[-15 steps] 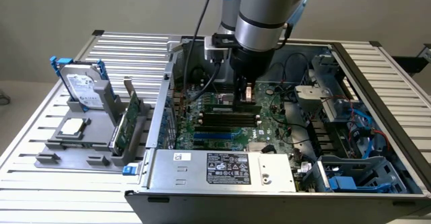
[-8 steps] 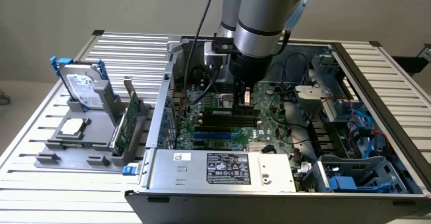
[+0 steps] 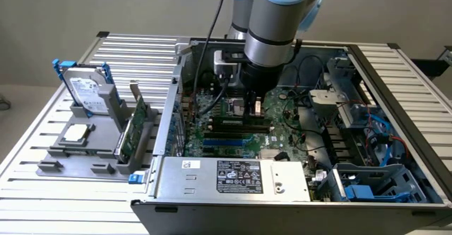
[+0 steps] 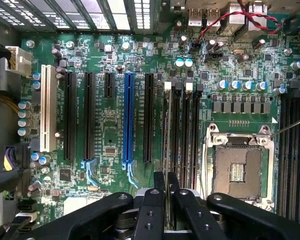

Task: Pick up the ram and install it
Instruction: 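Insert the ram into the slot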

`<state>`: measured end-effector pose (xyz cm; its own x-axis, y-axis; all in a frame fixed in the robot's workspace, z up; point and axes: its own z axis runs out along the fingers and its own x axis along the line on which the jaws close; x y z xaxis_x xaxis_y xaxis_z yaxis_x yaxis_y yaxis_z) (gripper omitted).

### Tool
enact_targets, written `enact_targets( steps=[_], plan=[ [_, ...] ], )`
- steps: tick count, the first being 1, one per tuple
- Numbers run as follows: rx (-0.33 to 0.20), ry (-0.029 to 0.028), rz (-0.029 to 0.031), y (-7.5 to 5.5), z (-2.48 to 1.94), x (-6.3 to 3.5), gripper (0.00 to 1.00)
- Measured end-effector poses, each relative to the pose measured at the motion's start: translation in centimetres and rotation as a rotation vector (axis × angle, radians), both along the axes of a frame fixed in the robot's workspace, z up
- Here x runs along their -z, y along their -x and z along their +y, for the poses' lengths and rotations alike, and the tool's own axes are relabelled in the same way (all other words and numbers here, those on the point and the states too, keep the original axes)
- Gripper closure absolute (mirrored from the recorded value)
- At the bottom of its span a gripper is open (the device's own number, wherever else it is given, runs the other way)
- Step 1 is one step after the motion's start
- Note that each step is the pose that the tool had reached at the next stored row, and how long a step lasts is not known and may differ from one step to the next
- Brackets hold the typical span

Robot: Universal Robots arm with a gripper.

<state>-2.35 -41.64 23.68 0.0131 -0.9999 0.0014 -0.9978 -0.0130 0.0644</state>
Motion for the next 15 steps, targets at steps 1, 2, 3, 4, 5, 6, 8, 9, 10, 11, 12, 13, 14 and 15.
enact_targets(
  steps=[1,2,3,4,5,6,8,9,10,11,12,13,14,15],
  plan=[
    [0.000,0.0015,0.0000,0.00,0.05,0.16,0.86],
    [0.000,0.0026,0.0001,-0.01,0.09,0.27,0.86],
    [0.000,0.0034,0.0001,-0.01,0.10,0.29,0.86],
    [0.000,0.0038,0.0001,-0.01,0.10,0.28,0.86],
    [0.000,0.0039,0.0001,-0.01,0.10,0.28,0.86],
    [0.000,0.0039,0.0001,0.00,0.10,0.28,0.86],
    [-0.001,0.0038,0.0000,0.00,0.10,0.29,0.86],
    [-0.001,0.0037,0.0001,0.00,0.10,0.29,0.86],
    [-0.002,0.0038,0.0000,0.00,0.10,0.30,0.86],
    [-0.002,0.0037,0.0000,0.00,0.10,0.30,0.86],
    [-0.003,0.0037,0.0000,0.00,0.10,0.31,0.86],
    [-0.003,0.0037,0.0000,0.02,0.10,0.31,0.86],
    [-0.004,0.0038,0.0000,0.03,0.10,0.32,0.86],
    [-0.005,0.0038,0.0001,0.04,0.10,0.32,0.86]
  ],
)
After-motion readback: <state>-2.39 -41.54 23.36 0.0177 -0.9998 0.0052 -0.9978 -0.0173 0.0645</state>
